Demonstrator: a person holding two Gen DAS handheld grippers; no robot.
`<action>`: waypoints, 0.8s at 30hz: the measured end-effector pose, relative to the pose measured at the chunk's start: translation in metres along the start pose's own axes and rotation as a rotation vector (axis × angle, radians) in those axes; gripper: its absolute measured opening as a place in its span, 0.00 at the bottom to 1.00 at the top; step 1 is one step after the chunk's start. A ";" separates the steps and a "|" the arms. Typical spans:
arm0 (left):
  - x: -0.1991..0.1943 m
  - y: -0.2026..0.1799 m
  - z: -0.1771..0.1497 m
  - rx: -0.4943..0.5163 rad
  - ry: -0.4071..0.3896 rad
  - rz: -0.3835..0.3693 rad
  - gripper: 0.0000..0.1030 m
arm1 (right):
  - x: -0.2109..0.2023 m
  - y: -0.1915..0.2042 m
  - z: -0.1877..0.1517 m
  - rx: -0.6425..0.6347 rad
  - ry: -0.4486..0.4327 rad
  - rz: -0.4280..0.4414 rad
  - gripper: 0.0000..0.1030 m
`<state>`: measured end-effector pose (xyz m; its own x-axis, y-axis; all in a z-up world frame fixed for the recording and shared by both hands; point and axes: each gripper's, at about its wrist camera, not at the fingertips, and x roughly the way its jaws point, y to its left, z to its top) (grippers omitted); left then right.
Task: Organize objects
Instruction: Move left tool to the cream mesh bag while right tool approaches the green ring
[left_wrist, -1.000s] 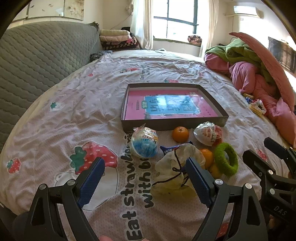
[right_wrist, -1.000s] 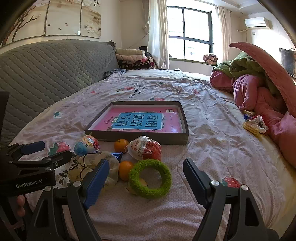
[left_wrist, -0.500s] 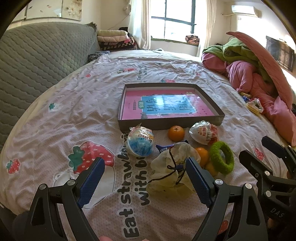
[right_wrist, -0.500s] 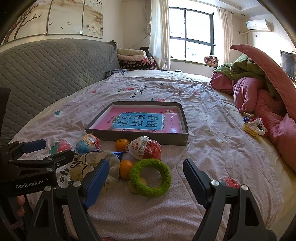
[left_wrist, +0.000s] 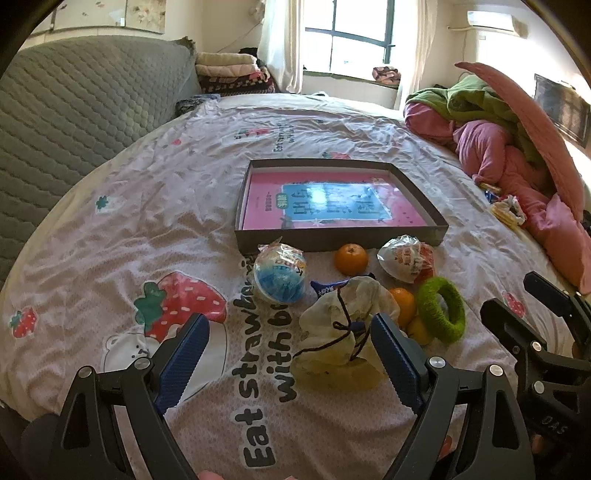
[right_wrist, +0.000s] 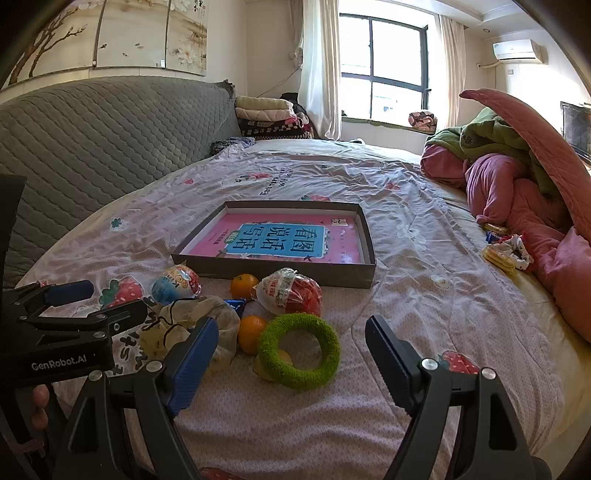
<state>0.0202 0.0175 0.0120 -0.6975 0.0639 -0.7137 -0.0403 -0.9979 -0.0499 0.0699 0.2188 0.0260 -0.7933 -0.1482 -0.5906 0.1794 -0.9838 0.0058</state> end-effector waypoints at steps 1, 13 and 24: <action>0.000 0.001 -0.001 -0.002 0.002 0.001 0.87 | 0.000 0.000 0.000 -0.001 0.000 0.002 0.79; 0.003 0.000 -0.009 -0.003 0.035 -0.008 0.87 | -0.002 -0.003 -0.006 -0.001 0.017 0.008 0.79; 0.008 0.000 -0.016 -0.002 0.059 -0.012 0.87 | 0.001 -0.011 -0.012 0.010 0.042 0.007 0.79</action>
<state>0.0264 0.0178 -0.0045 -0.6538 0.0764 -0.7528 -0.0470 -0.9971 -0.0604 0.0741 0.2303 0.0154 -0.7671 -0.1508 -0.6235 0.1789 -0.9837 0.0177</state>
